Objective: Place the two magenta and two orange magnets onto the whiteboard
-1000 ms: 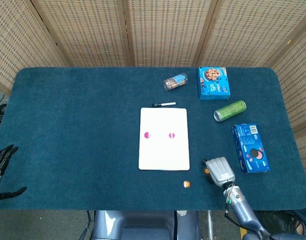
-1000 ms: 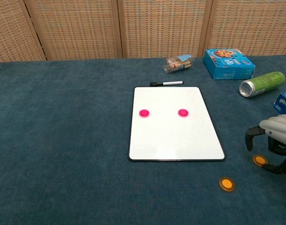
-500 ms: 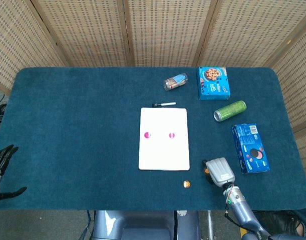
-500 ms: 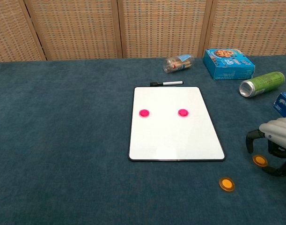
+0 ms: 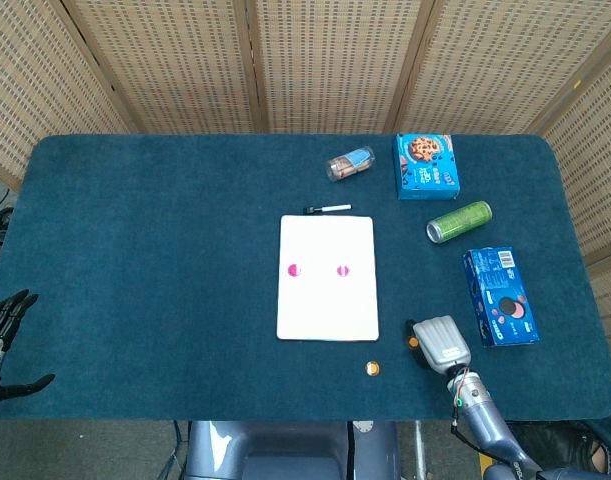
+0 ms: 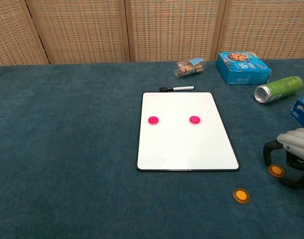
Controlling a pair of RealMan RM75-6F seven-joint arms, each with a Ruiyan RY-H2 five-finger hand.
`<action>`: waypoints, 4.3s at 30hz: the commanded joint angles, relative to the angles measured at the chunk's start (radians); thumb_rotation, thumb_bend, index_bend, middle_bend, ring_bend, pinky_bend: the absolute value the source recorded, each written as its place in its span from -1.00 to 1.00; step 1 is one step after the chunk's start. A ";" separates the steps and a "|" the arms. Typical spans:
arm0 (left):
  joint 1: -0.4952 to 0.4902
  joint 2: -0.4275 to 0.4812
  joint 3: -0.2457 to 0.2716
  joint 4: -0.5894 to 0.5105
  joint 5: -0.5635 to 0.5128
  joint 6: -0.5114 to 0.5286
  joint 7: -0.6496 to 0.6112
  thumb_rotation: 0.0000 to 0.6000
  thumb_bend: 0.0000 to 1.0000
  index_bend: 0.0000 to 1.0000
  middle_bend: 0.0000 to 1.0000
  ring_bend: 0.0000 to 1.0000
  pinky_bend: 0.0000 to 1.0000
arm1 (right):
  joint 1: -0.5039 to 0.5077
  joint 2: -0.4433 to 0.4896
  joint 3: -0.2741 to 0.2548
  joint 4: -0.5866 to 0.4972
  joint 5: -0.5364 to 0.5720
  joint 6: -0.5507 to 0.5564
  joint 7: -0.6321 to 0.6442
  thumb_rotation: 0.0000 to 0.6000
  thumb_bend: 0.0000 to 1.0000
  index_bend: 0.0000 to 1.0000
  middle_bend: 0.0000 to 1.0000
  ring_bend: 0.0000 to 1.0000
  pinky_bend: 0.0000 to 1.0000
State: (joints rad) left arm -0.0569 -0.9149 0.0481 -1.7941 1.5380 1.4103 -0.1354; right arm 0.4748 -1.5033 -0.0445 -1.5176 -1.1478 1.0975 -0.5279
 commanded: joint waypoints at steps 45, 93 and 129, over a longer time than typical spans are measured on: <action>-0.009 0.017 -0.014 0.014 -0.033 -0.015 -0.058 1.00 -0.96 -1.00 -1.00 -1.00 -1.00 | 0.462 -0.325 0.351 -0.048 0.538 0.010 -0.543 1.00 -0.22 0.12 0.97 1.00 1.00; -0.002 0.019 0.000 0.013 0.008 0.000 -0.062 1.00 -0.96 -1.00 -1.00 -1.00 -1.00 | 0.196 -0.017 -0.069 -0.372 0.135 0.122 -0.205 1.00 -0.27 -0.20 0.99 1.00 1.00; -0.005 0.009 0.001 0.006 0.002 -0.006 -0.028 1.00 -0.96 -1.00 -1.00 -1.00 -1.00 | 0.095 -0.071 -0.073 -0.222 0.022 0.060 -0.165 1.00 -0.27 -0.20 0.99 1.00 1.00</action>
State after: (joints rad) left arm -0.0619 -0.9059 0.0493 -1.7878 1.5397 1.4043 -0.1629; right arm 0.5710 -1.5735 -0.1174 -1.7411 -1.1245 1.1586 -0.6918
